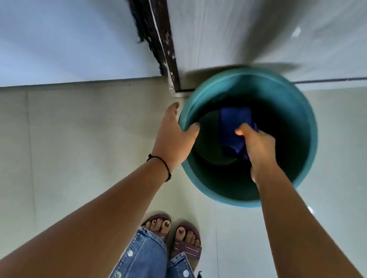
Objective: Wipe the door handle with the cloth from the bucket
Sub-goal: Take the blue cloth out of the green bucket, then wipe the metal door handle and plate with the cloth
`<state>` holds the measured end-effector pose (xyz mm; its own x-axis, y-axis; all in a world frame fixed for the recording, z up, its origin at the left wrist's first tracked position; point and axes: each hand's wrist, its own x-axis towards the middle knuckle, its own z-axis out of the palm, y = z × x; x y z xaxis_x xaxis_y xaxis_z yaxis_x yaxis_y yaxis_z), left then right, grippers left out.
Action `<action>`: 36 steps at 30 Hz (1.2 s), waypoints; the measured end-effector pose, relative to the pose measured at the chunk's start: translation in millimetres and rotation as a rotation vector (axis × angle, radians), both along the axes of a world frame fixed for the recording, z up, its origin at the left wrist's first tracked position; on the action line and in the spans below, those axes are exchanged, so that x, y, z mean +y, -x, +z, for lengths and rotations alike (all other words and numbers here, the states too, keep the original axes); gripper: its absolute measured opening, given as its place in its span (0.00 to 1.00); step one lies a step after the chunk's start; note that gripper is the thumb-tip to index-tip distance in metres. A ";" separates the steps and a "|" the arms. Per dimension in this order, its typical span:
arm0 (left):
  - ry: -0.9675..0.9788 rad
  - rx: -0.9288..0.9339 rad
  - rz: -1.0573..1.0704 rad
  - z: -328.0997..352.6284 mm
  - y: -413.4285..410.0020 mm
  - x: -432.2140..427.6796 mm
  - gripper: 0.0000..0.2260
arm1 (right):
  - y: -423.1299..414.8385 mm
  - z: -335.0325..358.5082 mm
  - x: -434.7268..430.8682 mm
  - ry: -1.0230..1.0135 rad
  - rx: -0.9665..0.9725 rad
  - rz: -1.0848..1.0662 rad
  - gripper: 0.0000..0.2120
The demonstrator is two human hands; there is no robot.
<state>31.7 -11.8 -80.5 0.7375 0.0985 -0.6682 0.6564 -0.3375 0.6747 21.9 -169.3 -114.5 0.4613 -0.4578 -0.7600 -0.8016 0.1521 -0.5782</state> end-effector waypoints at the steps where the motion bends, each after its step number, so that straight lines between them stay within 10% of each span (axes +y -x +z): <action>1: -0.006 0.025 0.007 20.2 -0.6 1.8 0.30 | 7.1 32.7 2.2 -0.023 -0.047 0.003 0.03; 9: 0.387 0.001 -0.067 284.7 47.4 52.5 0.10 | 84.3 338.5 58.6 -0.318 -0.272 0.256 0.15; 16: 0.491 -0.077 0.280 508.8 141.8 159.8 0.09 | 139.3 543.2 150.6 -0.421 -0.424 0.546 0.22; 25: 0.383 -0.375 0.435 629.1 231.7 345.8 0.12 | 172.4 642.3 324.5 -0.144 -0.662 0.980 0.27; 36: 0.299 -0.622 0.442 678.7 261.5 579.6 0.09 | 197.2 700.6 575.8 -0.540 -0.591 0.928 0.18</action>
